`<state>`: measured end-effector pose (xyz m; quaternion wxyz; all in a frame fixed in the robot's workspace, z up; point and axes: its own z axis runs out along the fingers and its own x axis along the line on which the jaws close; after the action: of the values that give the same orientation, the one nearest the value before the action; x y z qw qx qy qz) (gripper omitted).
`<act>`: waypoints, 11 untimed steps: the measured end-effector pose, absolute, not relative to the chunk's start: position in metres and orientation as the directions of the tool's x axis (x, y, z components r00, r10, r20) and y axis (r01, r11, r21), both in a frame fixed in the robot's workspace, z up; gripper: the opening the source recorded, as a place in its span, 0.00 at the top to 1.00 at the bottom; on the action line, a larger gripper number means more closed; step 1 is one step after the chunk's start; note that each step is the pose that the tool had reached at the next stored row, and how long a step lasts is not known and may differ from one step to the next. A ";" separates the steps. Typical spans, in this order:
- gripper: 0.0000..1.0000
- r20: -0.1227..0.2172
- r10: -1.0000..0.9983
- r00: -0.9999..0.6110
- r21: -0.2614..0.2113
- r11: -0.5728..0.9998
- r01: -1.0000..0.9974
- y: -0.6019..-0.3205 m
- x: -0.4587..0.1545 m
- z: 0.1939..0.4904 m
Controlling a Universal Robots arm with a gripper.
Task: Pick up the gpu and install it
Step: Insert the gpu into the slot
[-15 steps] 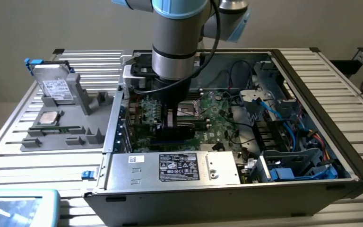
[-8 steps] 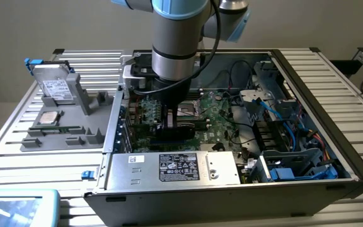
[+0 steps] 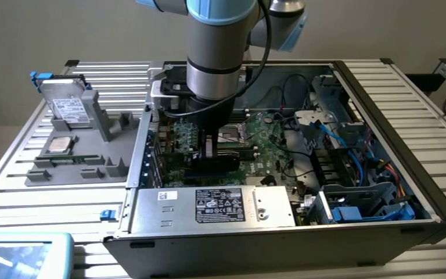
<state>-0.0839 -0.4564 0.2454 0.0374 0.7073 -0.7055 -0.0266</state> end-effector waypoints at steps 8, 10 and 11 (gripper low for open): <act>0.72 0.014 -1.000 0.003 0.090 -0.002 -0.996 -0.456 -0.085 0.244; 0.72 0.014 -1.000 0.003 0.090 -0.002 -0.996 -0.456 -0.085 0.244; 0.72 0.014 -1.000 0.003 0.090 -0.002 -0.996 -0.456 -0.085 0.244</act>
<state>-0.0849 -0.4564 0.2437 0.0370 0.7073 -0.7054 -0.0267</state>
